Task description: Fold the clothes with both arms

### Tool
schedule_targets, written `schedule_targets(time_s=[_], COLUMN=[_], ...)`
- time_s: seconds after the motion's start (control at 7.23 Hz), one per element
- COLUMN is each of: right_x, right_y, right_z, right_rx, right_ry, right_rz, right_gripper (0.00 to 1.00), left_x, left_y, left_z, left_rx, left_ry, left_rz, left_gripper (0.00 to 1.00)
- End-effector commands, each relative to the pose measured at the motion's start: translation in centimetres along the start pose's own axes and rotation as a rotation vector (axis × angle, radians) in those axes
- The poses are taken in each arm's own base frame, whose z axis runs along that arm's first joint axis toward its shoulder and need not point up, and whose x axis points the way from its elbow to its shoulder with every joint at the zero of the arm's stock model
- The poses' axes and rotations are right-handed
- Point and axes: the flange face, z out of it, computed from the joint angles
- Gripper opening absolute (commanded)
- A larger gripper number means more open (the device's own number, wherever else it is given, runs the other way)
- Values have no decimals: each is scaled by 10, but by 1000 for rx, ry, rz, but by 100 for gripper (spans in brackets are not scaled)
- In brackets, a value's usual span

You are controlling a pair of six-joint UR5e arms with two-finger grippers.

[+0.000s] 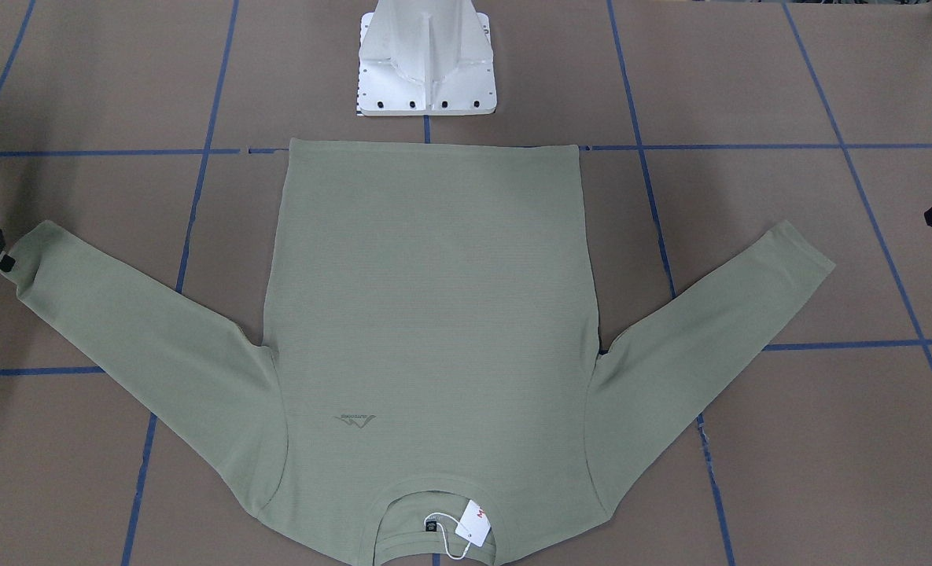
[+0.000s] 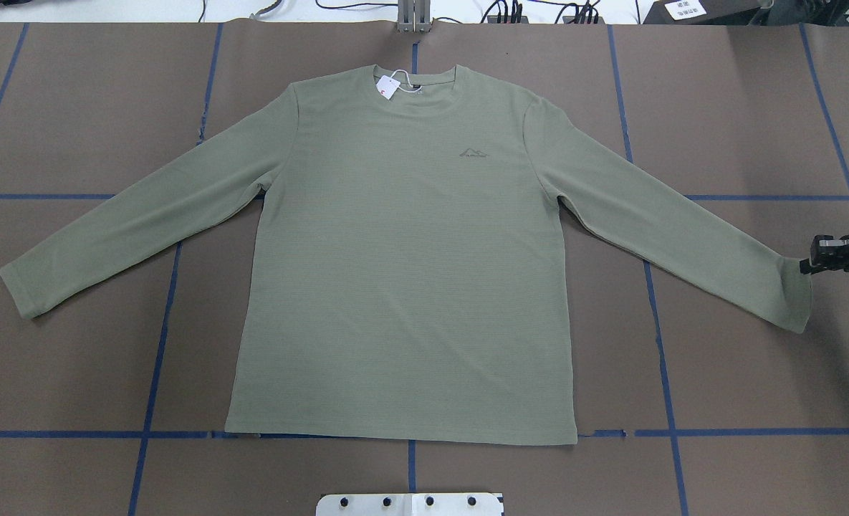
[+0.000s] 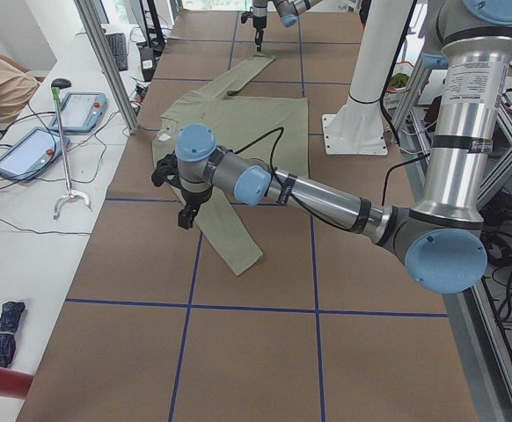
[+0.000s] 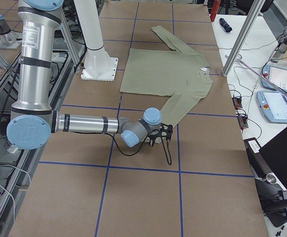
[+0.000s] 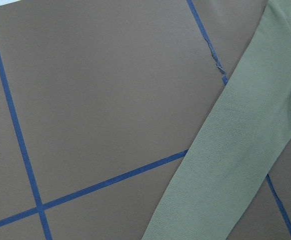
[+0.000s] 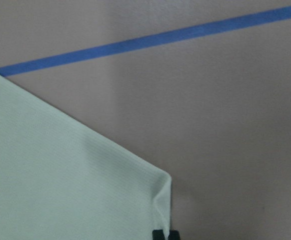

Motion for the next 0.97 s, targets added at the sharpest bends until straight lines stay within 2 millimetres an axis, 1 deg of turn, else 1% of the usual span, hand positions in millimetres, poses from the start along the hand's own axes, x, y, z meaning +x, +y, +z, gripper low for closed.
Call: schedule_targets(time_s=[0.0,0.14,0.28,0.42,0.55,0.69,0.83], right_x=[-104,-180,-270,-368,-455,-517,-575], right_y=[-17,-25,-44,-41,-34,-34,-45], right_z=[-49,-70,-95,-98,-99,-101,-99], right_rx=[43,29,23,-5,75,123,128], right_ry=[-82,-98,-109,-100,-91,-119,-132], right_rz=[64,101,173,202,224,249,265], right_gripper=[0,0,0,0,0,0,0], left_x=[2,6,10,12,14,14,14], left_y=[-2,-4,-7,-10,-11,-11,-11], left_z=[-1,-4,-8,-10,-11,-11,-11], left_rx=[4,11,20,24,27,27,27], left_ry=[1,2,2,3,3,3,3], left_rz=[3,10,20,25,29,29,29], left_gripper=[100,100,100,100,100,100,100])
